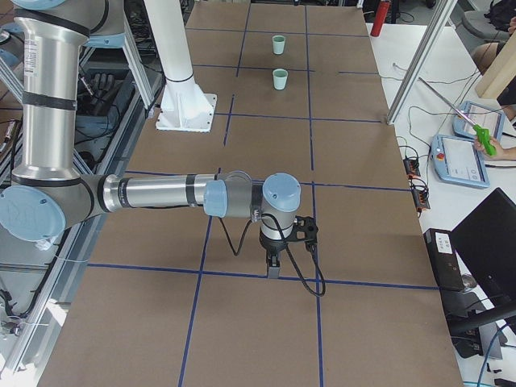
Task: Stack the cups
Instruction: 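Reach the left gripper down toward the outer pale green cup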
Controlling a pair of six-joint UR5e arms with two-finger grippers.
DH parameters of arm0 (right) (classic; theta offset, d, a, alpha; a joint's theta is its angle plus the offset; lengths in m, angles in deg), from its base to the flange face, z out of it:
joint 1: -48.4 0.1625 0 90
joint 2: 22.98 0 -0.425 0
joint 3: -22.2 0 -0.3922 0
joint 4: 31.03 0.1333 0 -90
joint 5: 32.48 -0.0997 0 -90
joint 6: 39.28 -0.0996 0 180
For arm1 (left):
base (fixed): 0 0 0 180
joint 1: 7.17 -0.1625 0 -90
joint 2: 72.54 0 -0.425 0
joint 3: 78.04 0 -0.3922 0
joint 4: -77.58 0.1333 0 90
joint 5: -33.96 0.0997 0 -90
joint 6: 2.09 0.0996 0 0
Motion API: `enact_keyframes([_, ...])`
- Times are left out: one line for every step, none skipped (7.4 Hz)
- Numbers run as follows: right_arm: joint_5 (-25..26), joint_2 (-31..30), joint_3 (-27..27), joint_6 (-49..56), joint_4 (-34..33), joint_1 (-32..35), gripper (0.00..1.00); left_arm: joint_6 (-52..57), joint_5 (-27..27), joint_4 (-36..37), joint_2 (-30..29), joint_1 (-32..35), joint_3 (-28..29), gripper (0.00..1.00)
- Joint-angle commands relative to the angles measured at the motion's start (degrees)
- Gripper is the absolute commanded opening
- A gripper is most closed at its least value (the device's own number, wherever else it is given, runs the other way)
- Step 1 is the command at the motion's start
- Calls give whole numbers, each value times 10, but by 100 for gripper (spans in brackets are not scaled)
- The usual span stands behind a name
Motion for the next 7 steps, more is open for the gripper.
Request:
enact_keyframes([0,0,0,0,-1,0,100,-102,3,-144,64,-70,5,100])
enact_keyframes([0,0,0,0,-1,0,100,-196,4,-220,79,-114,15,100])
enact_keyframes([0,0,0,0,-1,0,100,-243,16,-261,80,-145,31,100])
enact_keyframes([0,0,0,0,-1,0,100,-274,33,-283,80,-173,45,100])
enact_keyframes([0,0,0,0,0,0,100,-278,35,-297,80,-183,58,100])
enact_keyframes([0,0,0,0,-1,0,100,-278,37,-302,80,-191,64,100])
enact_keyframes([0,0,0,0,0,0,100,-278,37,-302,78,-200,66,100])
